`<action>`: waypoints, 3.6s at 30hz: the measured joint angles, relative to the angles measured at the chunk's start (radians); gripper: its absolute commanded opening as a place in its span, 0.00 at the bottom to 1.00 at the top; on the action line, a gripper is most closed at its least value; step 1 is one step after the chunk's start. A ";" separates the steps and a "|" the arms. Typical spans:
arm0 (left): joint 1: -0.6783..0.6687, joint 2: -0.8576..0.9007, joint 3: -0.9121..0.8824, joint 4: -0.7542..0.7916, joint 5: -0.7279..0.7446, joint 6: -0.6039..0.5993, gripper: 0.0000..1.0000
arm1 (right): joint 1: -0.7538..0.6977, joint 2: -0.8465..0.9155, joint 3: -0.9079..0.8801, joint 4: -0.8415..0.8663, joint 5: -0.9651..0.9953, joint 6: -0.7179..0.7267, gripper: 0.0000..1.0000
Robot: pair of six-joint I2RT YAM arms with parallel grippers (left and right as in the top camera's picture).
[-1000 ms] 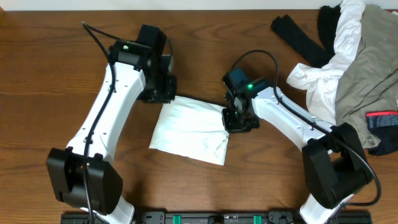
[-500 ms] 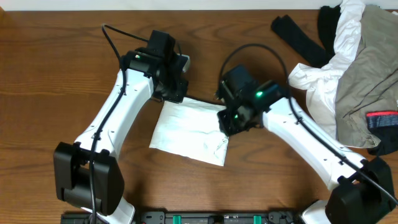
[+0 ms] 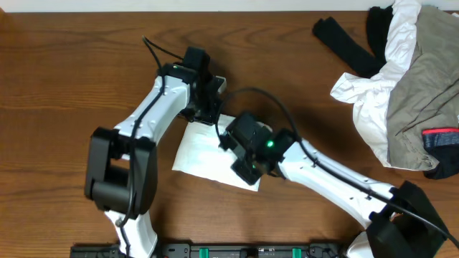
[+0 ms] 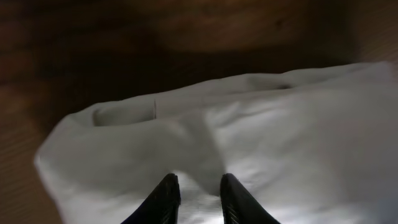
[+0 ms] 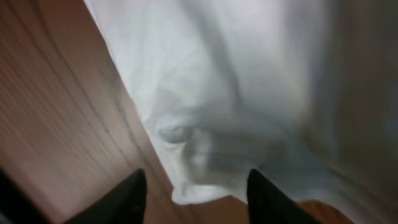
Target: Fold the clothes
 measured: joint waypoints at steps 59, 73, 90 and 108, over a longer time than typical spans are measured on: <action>0.000 0.053 0.000 -0.039 0.011 0.003 0.42 | 0.035 0.048 -0.161 0.058 0.035 -0.092 0.17; 0.000 0.053 -0.005 -0.224 0.012 0.001 0.46 | 0.002 0.024 -0.161 0.063 0.184 0.140 0.39; 0.000 0.053 -0.170 -0.300 0.071 -0.050 0.28 | -0.168 0.024 -0.161 0.304 0.230 0.283 0.41; 0.003 -0.327 -0.181 -0.109 0.037 -0.080 0.60 | -0.174 -0.188 -0.088 0.167 0.180 0.288 0.42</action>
